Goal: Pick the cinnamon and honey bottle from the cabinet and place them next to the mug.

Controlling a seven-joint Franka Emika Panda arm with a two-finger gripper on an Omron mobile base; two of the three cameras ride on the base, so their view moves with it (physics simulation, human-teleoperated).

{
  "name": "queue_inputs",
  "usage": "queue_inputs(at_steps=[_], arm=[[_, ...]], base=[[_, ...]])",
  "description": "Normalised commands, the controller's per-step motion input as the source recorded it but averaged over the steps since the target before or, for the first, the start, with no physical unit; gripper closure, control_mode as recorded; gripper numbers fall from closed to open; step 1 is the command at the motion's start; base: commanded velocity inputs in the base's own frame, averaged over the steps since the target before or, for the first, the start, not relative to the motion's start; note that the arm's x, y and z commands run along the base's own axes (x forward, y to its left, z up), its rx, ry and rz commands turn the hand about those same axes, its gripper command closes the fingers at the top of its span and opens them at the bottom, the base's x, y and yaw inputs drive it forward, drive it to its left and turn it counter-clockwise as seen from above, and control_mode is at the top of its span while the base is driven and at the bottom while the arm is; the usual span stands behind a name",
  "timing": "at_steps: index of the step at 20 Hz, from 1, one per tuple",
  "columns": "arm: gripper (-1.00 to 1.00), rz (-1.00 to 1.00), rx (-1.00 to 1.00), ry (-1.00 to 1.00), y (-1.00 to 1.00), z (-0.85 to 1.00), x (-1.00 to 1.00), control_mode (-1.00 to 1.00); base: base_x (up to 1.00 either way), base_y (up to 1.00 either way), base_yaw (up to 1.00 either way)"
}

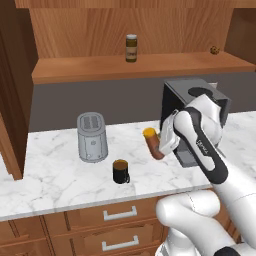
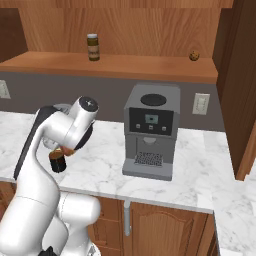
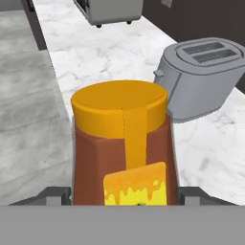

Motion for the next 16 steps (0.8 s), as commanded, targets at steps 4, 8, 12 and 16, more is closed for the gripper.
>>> queue_inputs(at_steps=[4, 8, 12, 16], arm=[[1.00, 0.00, 0.00, 0.00, 0.16, -0.17, 0.05, -1.00], [1.00, 0.00, 0.05, 0.00, 0.13, -0.44, 0.00, -1.00], [1.00, -0.01, 0.16, 0.00, 0.00, -0.38, 0.00, -1.00], [1.00, -0.06, 0.20, 0.00, 0.00, -0.37, 0.00, -1.00]], base=[[0.00, 0.00, 0.00], [0.00, 0.00, 0.00], [0.00, 0.00, 0.00], [0.00, 0.00, 0.00]])
